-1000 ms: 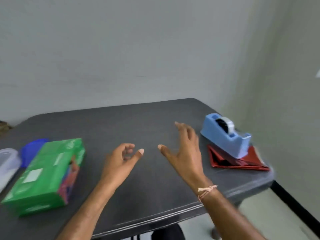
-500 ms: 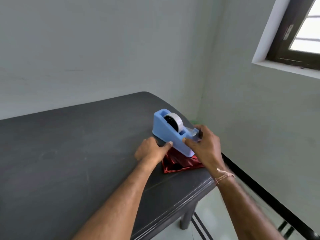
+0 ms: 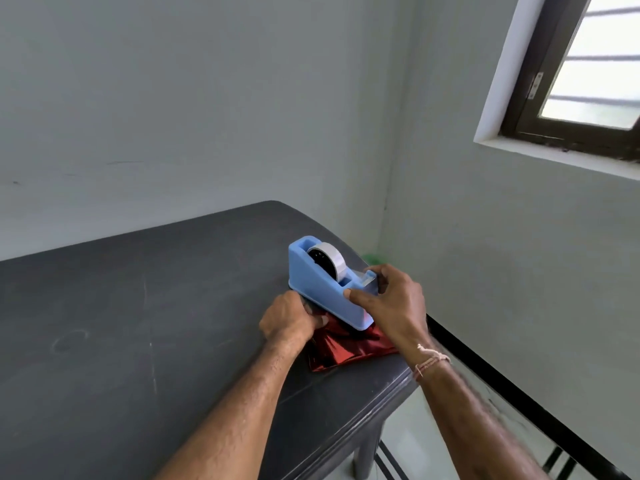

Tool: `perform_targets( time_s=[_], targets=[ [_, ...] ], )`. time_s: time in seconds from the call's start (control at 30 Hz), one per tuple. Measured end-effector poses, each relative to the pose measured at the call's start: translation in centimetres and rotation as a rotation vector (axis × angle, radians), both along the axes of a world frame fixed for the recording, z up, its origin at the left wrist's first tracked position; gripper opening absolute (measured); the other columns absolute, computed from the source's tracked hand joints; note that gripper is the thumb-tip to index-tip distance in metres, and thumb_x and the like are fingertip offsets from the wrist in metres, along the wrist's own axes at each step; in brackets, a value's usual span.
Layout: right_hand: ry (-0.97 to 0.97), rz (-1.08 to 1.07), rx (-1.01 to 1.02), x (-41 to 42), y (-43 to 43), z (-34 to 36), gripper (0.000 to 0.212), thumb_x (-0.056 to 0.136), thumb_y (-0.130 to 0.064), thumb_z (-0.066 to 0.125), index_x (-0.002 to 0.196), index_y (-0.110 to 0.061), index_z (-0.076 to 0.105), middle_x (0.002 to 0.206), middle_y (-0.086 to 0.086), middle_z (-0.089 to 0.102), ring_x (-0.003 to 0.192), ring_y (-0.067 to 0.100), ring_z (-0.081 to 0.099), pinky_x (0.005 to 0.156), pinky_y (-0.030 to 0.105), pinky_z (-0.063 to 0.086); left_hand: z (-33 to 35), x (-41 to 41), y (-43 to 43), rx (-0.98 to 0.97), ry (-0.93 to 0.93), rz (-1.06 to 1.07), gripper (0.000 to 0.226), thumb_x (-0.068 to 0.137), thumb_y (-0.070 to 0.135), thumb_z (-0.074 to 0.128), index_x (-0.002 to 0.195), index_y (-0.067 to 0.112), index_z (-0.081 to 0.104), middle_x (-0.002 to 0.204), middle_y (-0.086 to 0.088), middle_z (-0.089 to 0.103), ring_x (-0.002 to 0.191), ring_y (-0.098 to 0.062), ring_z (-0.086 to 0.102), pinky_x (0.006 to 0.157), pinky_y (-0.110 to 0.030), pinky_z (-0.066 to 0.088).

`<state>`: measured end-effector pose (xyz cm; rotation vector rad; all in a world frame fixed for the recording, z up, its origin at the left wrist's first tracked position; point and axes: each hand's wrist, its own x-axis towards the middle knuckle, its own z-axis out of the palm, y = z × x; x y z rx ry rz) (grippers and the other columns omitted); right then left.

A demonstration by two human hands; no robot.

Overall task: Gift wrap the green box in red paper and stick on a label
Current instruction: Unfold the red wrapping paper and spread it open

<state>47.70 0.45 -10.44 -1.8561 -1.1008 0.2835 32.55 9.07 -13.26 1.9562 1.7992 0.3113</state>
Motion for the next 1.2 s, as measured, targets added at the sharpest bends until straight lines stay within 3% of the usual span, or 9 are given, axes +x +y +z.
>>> perform_targets(
  time_s=[0.2,0.5,0.63,0.73,0.83,0.93,1.0,1.1,1.2],
  targets=[
    [0.022,-0.002,-0.010,0.2,0.1,0.3,0.048,0.066,-0.046,0.090,0.106,-0.026,0.072,0.084,-0.012,0.069,0.078,0.011,0.066,0.075,0.037,0.058,1.1,-0.1,-0.4,-0.020,0.058,-0.040,0.059,0.076,0.055,0.084,0.123,0.026,0.062,0.111,0.005,0.070,0.100,-0.016,0.068,0.070,-0.030,0.047],
    [0.066,0.014,0.013,0.8,0.1,-0.3,0.044,0.066,-0.043,0.091,0.102,-0.027,0.072,0.085,-0.011,0.069,0.080,0.012,0.067,0.075,0.036,0.059,1.2,-0.6,0.8,-0.094,0.023,-0.062,0.045,0.075,0.055,0.085,0.101,0.024,0.065,0.097,0.006,0.071,0.089,-0.015,0.069,0.069,-0.031,0.050],
    [0.066,0.006,0.007,0.8,0.5,0.0,0.047,0.065,-0.047,0.090,0.104,-0.028,0.071,0.087,-0.012,0.069,0.081,0.011,0.066,0.076,0.035,0.058,0.6,-1.7,0.8,-0.106,-0.275,-0.008,0.031,0.076,0.037,0.089,0.080,0.021,0.064,0.082,0.004,0.073,0.074,-0.014,0.067,0.061,-0.029,0.048],
    [0.088,0.006,0.007,0.5,0.4,0.0,0.051,0.063,-0.048,0.091,0.105,-0.027,0.071,0.089,-0.012,0.069,0.082,0.012,0.067,0.077,0.037,0.059,0.2,-4.5,0.1,-0.178,-0.597,0.090,0.028,0.077,0.017,0.090,0.087,0.014,0.064,0.084,-0.004,0.071,0.072,-0.018,0.064,0.056,-0.028,0.045],
    [0.089,-0.004,-0.023,0.1,0.0,-0.5,0.050,0.066,-0.043,0.092,0.107,-0.025,0.069,0.093,-0.010,0.069,0.084,0.015,0.066,0.080,0.040,0.058,0.0,-9.3,-0.7,-0.156,-0.774,0.178,0.025,0.081,0.004,0.084,0.093,0.010,0.063,0.091,-0.013,0.069,0.068,-0.018,0.059,0.054,-0.026,0.039],
    [0.039,-0.026,-0.053,-1.3,-0.8,-0.5,0.068,0.073,-0.044,0.088,0.131,-0.023,0.059,0.121,-0.001,0.068,0.107,0.021,0.064,0.093,0.042,0.055,0.3,-15.5,-2.6,-0.090,-0.886,0.278,0.025,0.082,0.004,0.083,0.100,0.006,0.067,0.097,-0.016,0.071,0.072,-0.019,0.062,0.060,-0.026,0.044],
    [-0.154,-0.042,0.028,-3.6,-1.5,-0.3,0.086,0.076,-0.044,0.086,0.147,-0.022,0.043,0.148,0.005,0.051,0.134,0.026,0.048,0.109,0.045,0.044,0.7,-18.6,-4.0,-0.069,-0.930,0.319,0.023,0.083,0.008,0.083,0.101,0.007,0.069,0.094,-0.013,0.072,0.072,-0.018,0.064,0.058,-0.026,0.045],
    [-0.245,0.304,0.300,-10.5,-3.1,0.8,0.080,0.079,-0.053,0.082,0.146,-0.025,0.047,0.146,-0.008,0.049,0.133,0.011,0.046,0.106,0.029,0.041,1.8,-22.2,-6.6,-0.016,-0.989,0.355,0.018,0.085,0.009,0.081,0.099,0.008,0.070,0.086,-0.007,0.070,0.070,-0.014,0.062,0.047,-0.017,0.046],
    [-0.304,0.829,0.186,-18.8,-5.3,0.5,0.081,0.073,-0.072,0.075,0.142,-0.034,0.053,0.138,-0.018,0.055,0.128,0.003,0.051,0.104,0.026,0.045,2.2,-25.2,-8.9,0.012,-1.071,0.414,0.022,0.087,0.009,0.079,0.106,0.009,0.068,0.090,-0.007,0.070,0.073,-0.015,0.063,0.053,-0.021,0.049]
  ],
)
